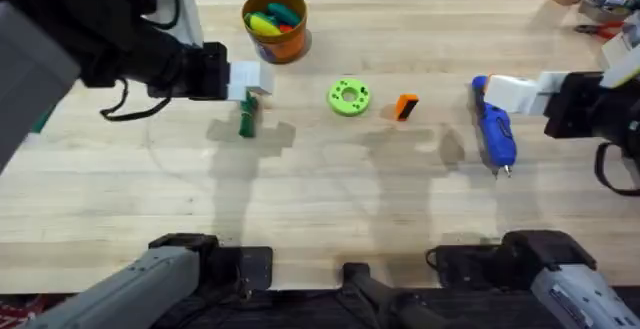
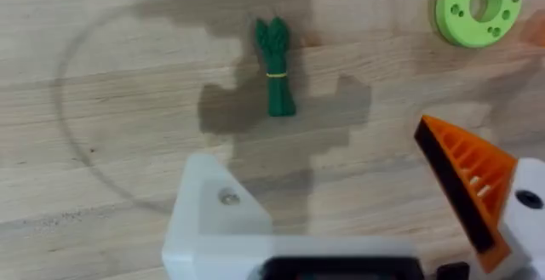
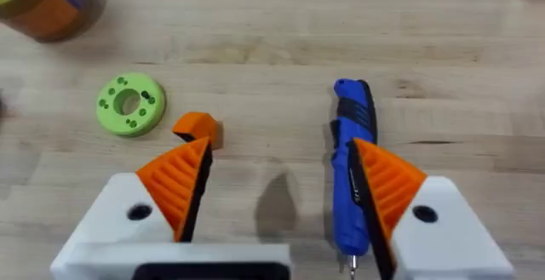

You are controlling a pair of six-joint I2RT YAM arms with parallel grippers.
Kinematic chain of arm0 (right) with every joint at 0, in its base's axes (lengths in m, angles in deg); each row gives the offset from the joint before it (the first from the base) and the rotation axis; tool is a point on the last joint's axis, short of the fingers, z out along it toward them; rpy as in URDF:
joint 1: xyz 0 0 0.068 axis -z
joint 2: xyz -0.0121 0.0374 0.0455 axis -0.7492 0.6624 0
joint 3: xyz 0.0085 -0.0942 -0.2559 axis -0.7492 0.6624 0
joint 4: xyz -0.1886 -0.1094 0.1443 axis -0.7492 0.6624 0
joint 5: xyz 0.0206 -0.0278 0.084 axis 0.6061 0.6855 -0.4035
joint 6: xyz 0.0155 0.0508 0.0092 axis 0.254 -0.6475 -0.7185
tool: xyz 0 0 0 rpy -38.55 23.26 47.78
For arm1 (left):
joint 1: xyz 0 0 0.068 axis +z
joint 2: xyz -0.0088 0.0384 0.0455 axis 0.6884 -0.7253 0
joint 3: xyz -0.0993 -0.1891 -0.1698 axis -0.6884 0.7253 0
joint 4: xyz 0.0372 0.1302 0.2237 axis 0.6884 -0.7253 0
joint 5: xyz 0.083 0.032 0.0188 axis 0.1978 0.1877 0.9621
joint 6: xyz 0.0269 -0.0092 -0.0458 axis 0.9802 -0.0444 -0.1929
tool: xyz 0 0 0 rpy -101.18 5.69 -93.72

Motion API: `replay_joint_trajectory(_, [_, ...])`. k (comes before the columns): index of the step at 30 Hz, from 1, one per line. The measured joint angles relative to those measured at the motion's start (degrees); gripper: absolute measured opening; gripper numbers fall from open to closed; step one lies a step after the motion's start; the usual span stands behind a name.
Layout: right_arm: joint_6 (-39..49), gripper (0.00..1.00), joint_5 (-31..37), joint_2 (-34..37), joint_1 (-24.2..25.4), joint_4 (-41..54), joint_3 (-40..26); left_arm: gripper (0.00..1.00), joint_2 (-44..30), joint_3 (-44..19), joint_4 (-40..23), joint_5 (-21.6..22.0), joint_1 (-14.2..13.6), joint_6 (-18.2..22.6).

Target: Pick up the gripper from the table and insert it into the empty holder that is missing its gripper. Then pick up a screw, insert it into the mounting hole, and use the screwdriver to tighten it. Finally, clean up the table by picking up the vegetable and placing it into the bucket.

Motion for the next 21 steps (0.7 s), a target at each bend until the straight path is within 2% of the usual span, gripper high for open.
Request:
replay_joint_trajectory(6, [0.00, 0.929, 0.00, -0.02, 0.00, 0.02, 0.02, 0.988, -8.15, 0.45, 1.96, 0.03, -1.07, -0.68])
replay_joint_trajectory(9, [0.00, 0.929, 0.00, 0.00, 0.00, 0.04, 0.02, 0.988, -12.40, 1.51, 5.01, 0.04, -1.79, -0.86])
replay_joint_trajectory(14, [0.00, 0.929, 0.00, 0.00, 0.00, 0.06, 0.02, 0.986, -19.35, 5.09, 11.07, 0.31, -1.44, -0.90])
replay_joint_trajectory(21, [0.00, 0.929, 0.00, 0.00, 0.00, 0.12, 0.04, 0.989, -26.48, 5.95, 14.90, 1.29, -1.22, -0.23])
